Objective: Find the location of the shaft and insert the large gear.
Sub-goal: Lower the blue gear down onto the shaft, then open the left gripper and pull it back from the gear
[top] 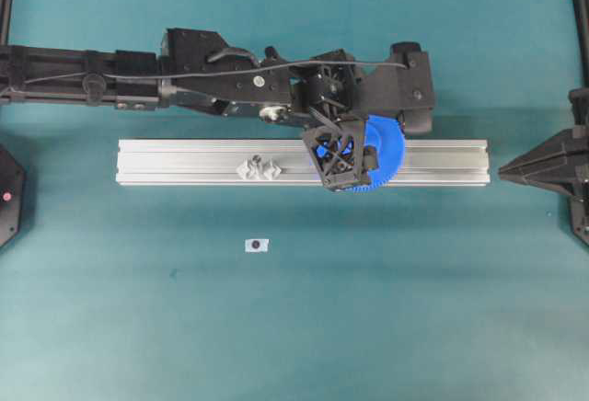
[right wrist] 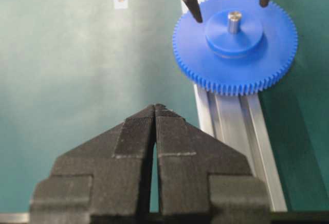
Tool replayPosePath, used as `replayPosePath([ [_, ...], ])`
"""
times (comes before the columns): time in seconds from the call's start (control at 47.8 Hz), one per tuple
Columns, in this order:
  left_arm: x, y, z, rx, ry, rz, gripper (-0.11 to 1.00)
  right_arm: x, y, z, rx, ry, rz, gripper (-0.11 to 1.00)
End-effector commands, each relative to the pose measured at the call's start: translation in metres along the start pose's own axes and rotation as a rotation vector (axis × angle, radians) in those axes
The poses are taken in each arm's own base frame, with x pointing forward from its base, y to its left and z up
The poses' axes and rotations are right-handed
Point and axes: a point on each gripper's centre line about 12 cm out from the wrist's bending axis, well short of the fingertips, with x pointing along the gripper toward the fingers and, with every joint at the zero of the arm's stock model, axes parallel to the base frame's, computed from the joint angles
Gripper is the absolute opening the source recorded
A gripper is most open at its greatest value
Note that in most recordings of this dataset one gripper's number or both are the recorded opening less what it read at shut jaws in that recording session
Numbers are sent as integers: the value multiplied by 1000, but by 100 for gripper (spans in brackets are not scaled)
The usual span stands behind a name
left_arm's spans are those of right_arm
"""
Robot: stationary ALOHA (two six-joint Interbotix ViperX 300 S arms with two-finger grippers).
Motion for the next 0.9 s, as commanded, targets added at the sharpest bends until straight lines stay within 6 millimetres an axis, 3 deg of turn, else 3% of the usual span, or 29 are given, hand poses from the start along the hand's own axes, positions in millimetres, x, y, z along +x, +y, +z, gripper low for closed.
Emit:
replayPosePath([
  [0.0,-20,0,18,0,-64,3,81,0,0,4,7,-9,0,3],
  [0.377,-28,-1,24,-5,-84,2,82,0,0,4,7,-9,0,3],
  [0.879,-82,-8,30,4,-146,-7,85,0,0,4,8,-11,0,3],
])
